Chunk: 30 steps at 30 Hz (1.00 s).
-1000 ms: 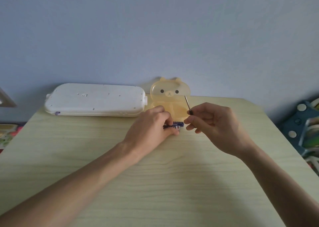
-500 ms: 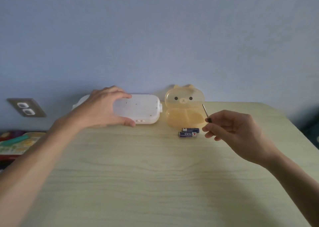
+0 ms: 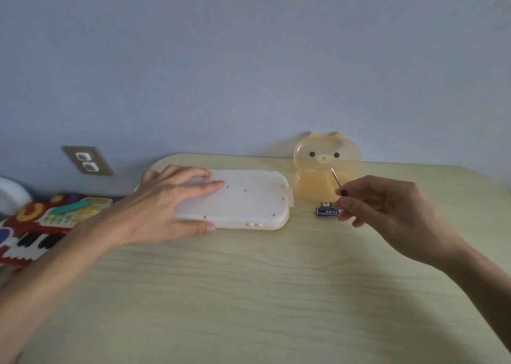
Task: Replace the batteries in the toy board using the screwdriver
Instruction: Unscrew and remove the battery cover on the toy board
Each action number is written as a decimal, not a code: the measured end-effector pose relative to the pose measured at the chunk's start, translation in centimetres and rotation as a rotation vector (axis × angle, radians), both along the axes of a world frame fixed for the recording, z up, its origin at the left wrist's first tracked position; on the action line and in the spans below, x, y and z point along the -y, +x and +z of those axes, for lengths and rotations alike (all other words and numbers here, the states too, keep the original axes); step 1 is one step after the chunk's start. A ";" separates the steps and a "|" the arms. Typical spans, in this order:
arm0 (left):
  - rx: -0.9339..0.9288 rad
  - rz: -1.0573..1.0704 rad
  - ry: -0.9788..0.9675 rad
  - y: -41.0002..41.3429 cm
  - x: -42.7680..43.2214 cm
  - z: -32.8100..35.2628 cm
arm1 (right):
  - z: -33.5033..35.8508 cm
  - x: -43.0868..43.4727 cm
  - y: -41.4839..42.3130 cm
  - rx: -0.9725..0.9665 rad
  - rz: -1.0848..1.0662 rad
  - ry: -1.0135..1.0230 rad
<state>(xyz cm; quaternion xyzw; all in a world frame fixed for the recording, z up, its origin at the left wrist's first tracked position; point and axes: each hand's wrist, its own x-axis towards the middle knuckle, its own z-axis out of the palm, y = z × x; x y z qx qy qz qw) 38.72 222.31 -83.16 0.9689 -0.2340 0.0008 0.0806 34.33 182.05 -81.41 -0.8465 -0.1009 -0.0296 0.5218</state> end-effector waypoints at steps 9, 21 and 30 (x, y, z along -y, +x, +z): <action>0.049 -0.181 -0.087 -8.3 4.5 -0.4 | 0.8 -0.7 -0.4 0.018 0.085 0.026; -0.100 -0.171 -0.051 -8.4 8.5 1.8 | 3.9 -0.1 -4.1 0.022 0.152 -0.067; -0.214 -0.174 -0.157 -6.5 5.7 1.8 | 5.0 -3.2 -4.8 0.101 0.209 -0.187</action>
